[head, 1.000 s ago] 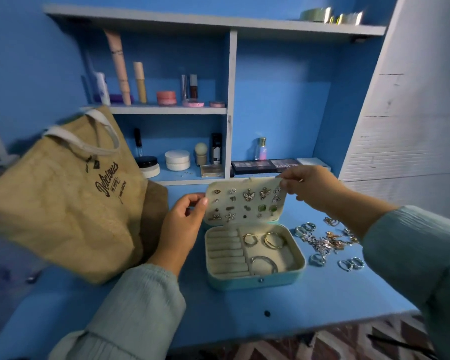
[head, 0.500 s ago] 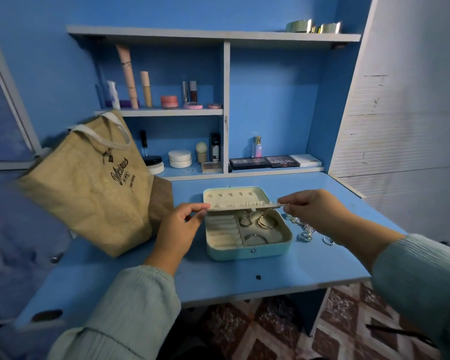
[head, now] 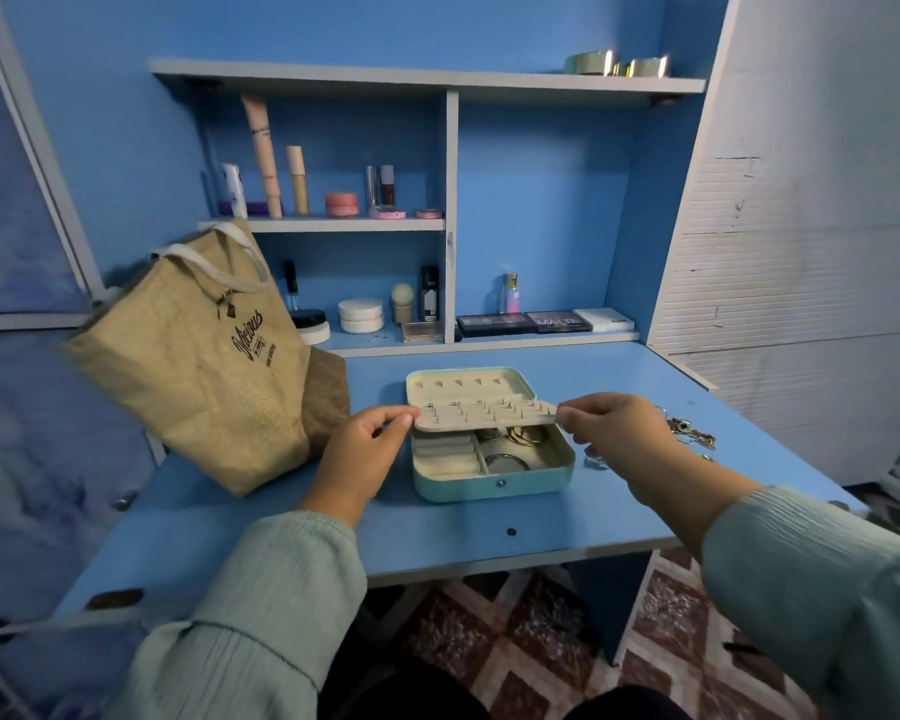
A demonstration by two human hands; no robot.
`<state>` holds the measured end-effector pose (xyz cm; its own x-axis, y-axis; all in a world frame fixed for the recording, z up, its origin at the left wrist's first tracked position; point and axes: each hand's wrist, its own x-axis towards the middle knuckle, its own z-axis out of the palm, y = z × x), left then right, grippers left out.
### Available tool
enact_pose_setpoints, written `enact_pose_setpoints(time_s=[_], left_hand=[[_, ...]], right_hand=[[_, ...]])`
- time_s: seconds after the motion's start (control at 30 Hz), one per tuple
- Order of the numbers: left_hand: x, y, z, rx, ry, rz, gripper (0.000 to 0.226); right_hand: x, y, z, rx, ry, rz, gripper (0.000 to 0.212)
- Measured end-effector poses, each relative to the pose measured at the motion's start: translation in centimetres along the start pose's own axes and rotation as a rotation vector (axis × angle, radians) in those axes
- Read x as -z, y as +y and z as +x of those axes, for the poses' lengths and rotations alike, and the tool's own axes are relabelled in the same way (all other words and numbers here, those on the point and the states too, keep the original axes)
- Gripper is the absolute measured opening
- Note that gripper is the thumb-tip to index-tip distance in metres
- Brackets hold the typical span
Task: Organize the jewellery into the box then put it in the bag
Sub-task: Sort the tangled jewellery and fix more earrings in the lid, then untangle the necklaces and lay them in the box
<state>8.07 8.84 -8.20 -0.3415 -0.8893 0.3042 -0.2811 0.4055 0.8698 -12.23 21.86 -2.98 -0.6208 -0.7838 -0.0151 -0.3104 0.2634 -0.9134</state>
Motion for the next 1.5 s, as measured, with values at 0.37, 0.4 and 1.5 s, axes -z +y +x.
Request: enact_pose_setpoints(time_s=[0.37, 0.4, 1.5], left_hand=[[-0.2, 0.3, 0.0, 0.017, -0.022, 0.005, 0.013], [-0.2, 0.4, 0.0, 0.011, -0.025, 0.014, 0.014], [-16.6, 9.8, 11.8, -0.552, -1.046, 0.970, 0.025]], right_hand=[[-0.5, 0.6, 1.0, -0.081, -0.017, 0.066, 0.016], [-0.5, 0.5, 1.1, -0.080, -0.024, 0.056, 0.015], [8.2, 3.6, 11.4, 0.118, -0.425, -0.981, 0.025]])
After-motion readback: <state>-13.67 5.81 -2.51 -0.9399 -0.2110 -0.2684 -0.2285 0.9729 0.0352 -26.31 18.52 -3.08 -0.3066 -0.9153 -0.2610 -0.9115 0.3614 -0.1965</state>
